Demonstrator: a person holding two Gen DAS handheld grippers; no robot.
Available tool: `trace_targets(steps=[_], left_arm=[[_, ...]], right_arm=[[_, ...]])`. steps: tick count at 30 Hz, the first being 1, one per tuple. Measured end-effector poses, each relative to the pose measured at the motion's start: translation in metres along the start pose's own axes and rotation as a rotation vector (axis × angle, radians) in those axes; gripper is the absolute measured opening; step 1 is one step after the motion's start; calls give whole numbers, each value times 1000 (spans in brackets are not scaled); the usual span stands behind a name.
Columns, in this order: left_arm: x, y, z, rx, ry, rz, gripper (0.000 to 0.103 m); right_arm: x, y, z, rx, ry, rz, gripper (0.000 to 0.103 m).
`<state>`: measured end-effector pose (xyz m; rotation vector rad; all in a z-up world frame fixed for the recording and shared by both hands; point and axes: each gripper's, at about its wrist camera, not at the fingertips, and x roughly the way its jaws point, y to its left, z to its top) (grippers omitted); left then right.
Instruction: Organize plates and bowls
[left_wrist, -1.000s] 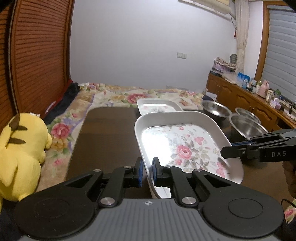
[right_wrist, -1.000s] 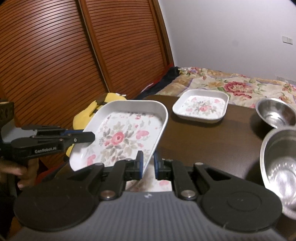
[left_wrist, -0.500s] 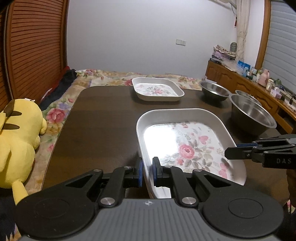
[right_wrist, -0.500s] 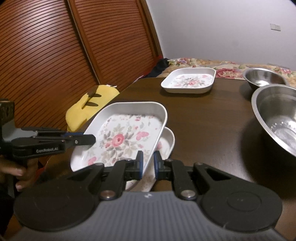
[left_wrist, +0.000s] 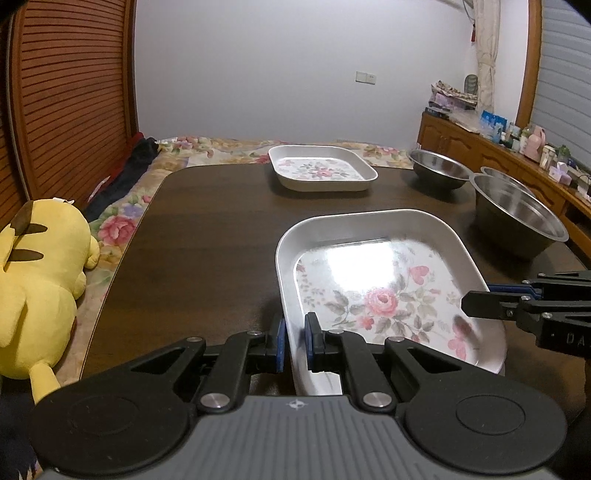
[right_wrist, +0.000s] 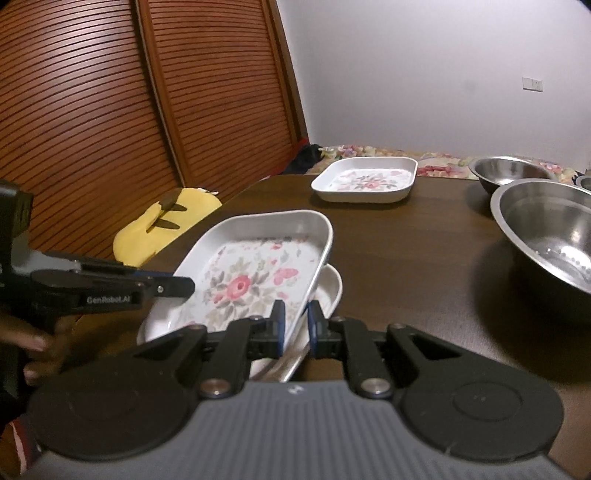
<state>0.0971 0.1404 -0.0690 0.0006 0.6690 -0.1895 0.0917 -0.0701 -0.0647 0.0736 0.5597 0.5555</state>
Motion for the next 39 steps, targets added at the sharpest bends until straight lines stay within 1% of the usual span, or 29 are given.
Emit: trace_targets(steps=[9,18,26,28,34,39], left_arm=[[0,1,-1,-10,-1,0,12],[-3,3,2,-17,-22,0,12],[-6,6,4,-30,-31,10,18],[-7,6,6,-28,-37,11,21],[-8,5,20,-17,-64,10,26],[-6,2,37,7,-93,8,30]], right_arm=[[0,1,-1,-9,-3,-3,17],[-1,0,-2,-7,-3,-7,17],[-3,-2,0,-2,-4,1,17],[-4,-3,1,-1,-7,3,17],[-8,-8,10,-9,-18,-7,17],[-14,-13,26,-32,-40,-24,17]])
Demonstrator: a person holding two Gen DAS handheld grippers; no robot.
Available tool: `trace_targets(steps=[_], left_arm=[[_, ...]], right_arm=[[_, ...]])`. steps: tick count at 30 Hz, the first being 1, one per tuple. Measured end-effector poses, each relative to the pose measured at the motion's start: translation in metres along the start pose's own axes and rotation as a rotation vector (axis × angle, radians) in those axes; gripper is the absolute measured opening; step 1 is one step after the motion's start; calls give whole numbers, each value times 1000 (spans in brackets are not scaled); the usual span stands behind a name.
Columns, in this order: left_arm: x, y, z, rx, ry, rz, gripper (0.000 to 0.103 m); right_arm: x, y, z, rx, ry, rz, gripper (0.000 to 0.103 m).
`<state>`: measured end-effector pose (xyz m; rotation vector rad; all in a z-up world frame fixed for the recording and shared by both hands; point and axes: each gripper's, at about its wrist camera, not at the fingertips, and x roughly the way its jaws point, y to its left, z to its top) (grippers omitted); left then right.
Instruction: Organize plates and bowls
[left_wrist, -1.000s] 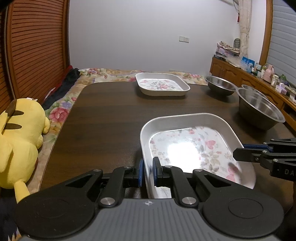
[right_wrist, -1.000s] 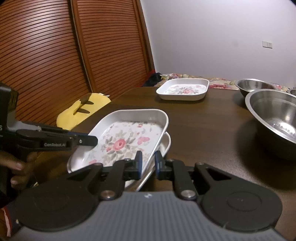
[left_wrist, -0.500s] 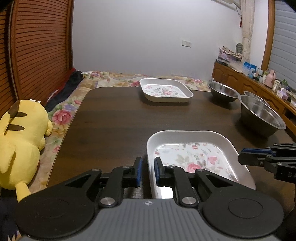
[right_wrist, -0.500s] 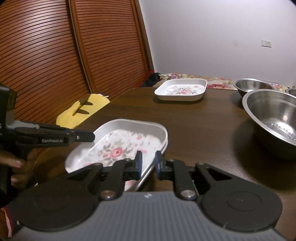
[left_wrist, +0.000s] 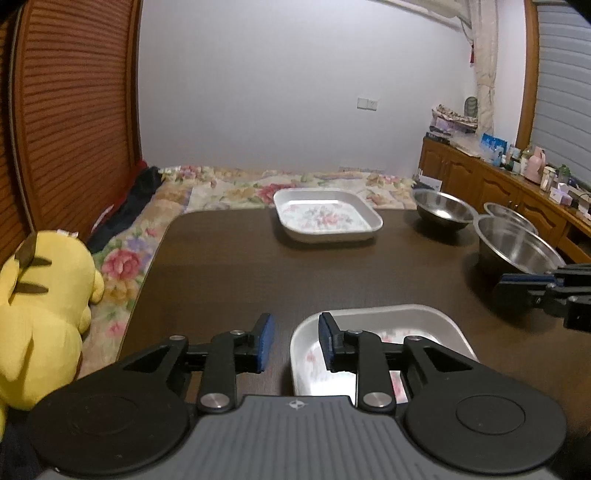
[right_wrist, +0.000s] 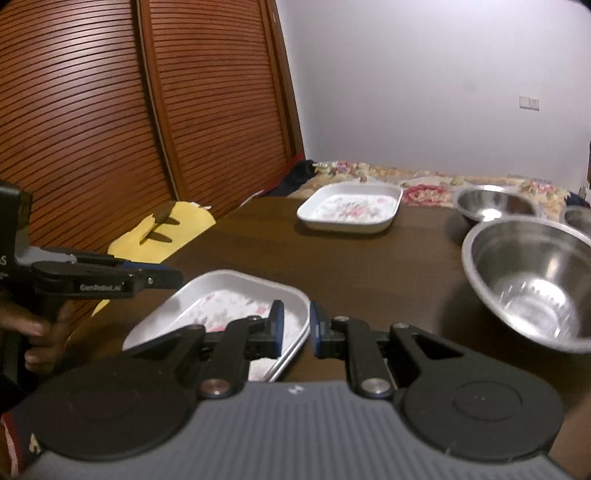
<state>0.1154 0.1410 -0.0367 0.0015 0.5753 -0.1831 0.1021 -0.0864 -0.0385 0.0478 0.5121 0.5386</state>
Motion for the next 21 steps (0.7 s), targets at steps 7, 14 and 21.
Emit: trace_targets(steps=[7,14,21], left_arm=[[17,5,28,25,-28,16,32],[45,14,58,43,-28,33,32],[76,18,84,46,-14,26,37]], right_arm=[[-1,-12,29,-52,-10,-11,17],[10,-28,56,-72,14,7,17],[33,-46,87,-61,40,9,23]])
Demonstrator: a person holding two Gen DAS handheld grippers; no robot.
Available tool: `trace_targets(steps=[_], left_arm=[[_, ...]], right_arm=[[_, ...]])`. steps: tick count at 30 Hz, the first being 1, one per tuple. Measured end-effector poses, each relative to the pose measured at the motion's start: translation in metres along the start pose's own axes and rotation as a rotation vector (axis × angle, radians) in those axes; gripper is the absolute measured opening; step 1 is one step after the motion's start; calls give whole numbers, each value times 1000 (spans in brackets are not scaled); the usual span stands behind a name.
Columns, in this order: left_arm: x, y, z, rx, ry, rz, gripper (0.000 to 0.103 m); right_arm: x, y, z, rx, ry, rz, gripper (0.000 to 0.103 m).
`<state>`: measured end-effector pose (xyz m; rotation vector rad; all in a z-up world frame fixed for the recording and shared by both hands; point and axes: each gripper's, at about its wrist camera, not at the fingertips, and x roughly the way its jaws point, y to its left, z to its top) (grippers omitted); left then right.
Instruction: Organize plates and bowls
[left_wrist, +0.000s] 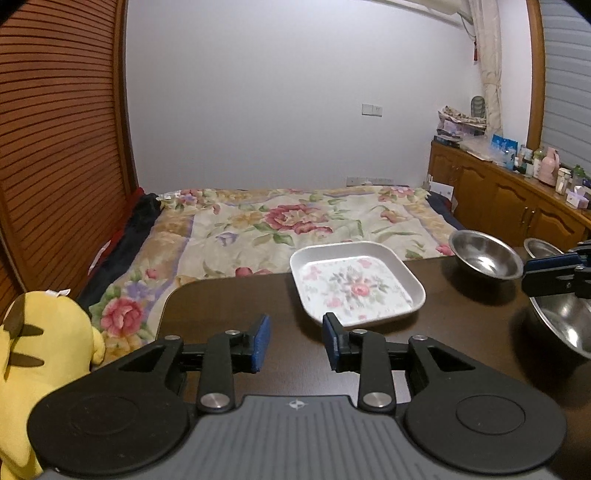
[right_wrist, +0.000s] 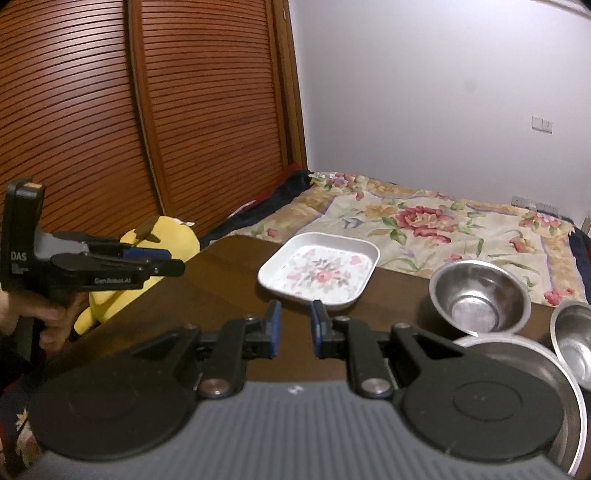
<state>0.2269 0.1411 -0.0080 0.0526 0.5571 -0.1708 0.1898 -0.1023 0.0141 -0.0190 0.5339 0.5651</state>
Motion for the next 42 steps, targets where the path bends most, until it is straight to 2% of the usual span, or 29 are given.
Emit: trace_targets(steps=[4,13,20,36,42], left_arm=[[22,0,11,-1,14,-20,43],[77,3,19,-14,69,-51,43],[106,6,20,-15,96,-68,42],[135,13,12,-34,136,-84,31],[138,14,12,-35,141,-86,26]], right_arm=[[17,-9,13,8,32,2,28],[70,-28,24,41,132,3,28],[102,-41,28,70,192,-22,28],[149,-66,34,127,291,-38,28],[158,-63,36,94,328,-39,28]])
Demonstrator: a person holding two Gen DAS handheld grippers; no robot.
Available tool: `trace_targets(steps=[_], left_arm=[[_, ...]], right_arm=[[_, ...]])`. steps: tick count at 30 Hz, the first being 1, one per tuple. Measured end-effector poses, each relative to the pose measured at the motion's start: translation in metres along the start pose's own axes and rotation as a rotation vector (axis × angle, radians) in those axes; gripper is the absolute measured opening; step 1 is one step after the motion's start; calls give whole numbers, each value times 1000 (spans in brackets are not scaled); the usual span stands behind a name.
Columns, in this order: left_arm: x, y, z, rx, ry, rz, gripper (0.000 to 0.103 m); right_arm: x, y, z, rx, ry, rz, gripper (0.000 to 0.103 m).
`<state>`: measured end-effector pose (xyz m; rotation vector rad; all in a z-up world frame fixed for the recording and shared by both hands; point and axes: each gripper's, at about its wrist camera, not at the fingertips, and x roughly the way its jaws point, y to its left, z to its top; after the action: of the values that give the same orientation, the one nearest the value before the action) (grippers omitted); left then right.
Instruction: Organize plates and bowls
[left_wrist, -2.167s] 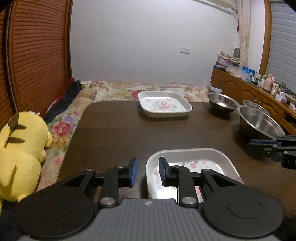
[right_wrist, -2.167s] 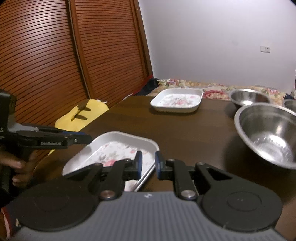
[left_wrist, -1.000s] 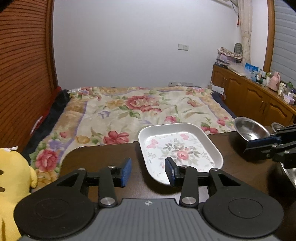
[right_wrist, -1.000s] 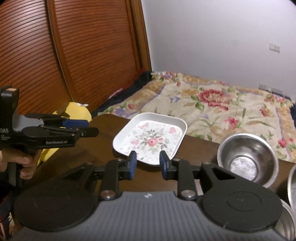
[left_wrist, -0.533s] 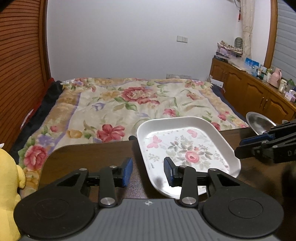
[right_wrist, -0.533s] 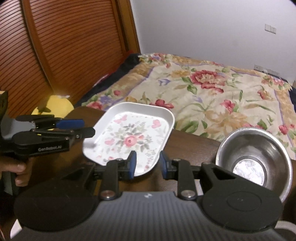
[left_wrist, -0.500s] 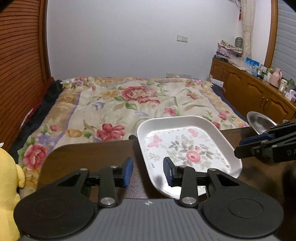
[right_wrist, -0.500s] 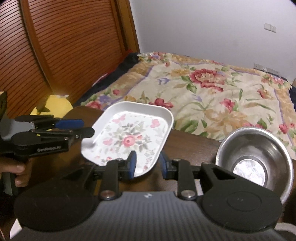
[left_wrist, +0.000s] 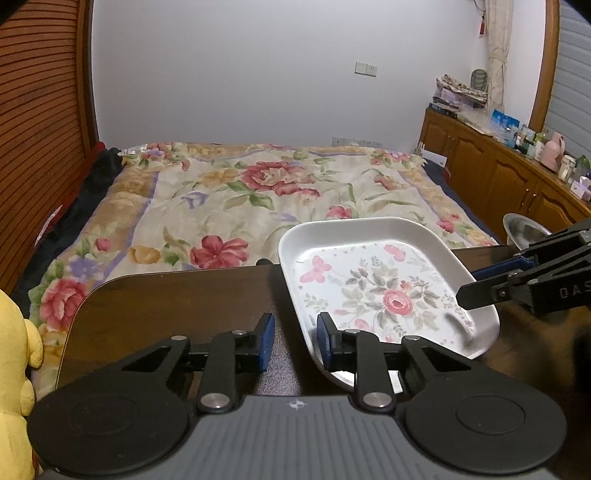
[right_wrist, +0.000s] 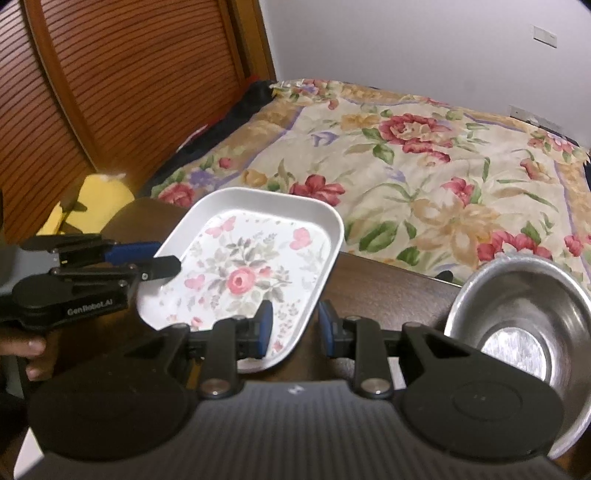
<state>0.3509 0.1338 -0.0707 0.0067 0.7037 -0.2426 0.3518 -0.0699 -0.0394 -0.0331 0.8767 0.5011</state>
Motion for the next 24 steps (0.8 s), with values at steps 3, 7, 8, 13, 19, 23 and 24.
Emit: trace_targets(steps=[3,7,8,13,19,23,24], left_arm=[[1,-1,-1,3,0,0,25],[1,-1,-1,2,-1,-1,24],[1,-1,0,2,-1,-1,24],[2,-1,-1,3,0,-3,23],[3,-3,-2,-2,3,-16,15],[2,-7,-3,-2,24,-21,15],[0,-8,-3,-1,26,-20,14]], right_arm=[[3,2,4,-20,16,-8,28],[6,-1,8,-37,36,-14,28],[7,-1,9,-45,49,-6,28],[10,-5,9,-54,66,9,21],[13,-5,9,-81,83,15,15],[15,-3,9,-92,89,30,15],[15,-2,9,-91,93,35,15]])
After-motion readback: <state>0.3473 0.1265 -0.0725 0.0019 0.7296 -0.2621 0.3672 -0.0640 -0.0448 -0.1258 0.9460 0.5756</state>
